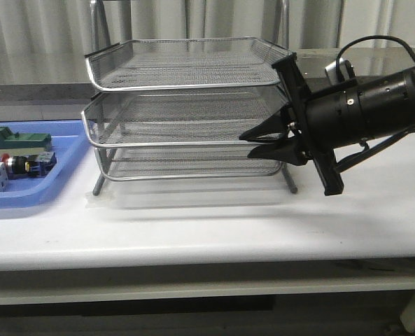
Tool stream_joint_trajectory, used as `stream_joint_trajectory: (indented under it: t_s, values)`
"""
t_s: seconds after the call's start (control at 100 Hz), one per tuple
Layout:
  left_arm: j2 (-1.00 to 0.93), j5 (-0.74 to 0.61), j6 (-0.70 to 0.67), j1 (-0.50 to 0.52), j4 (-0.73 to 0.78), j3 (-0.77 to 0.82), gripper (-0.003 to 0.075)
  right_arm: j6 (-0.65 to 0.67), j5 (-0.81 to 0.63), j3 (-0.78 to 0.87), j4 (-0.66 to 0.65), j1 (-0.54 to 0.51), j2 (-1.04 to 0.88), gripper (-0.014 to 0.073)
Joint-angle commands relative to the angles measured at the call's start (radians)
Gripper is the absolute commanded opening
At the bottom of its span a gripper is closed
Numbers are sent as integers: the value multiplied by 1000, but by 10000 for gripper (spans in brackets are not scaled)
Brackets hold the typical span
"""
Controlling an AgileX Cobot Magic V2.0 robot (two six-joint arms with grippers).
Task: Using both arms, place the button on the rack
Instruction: 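Grip the middle tier edge with the right gripper and pull it outward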
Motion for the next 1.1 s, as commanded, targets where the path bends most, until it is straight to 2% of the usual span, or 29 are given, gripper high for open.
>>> stream_joint_trajectory:
  t_s: [0.0,0.6,0.92,1.02,1.09]
  values:
    - [-32,-83,-6,-5,1,56,-21,-74,80,32,94,10,-41,116]
    - [-32,-83,-6,-5,1,56,-21,-203,141,312,91,10,-149,116]
    - [-32,-83,-6,-5,1,56,-21,-233,154,375,83,10,-162,116]
    - [-32,-83,-6,-5,1,56,-21,-243,164,375,83,10,-162,135]
    - [-32,-83,-6,-5,1,56,-21,-244,176,375,83,10,-162,179]
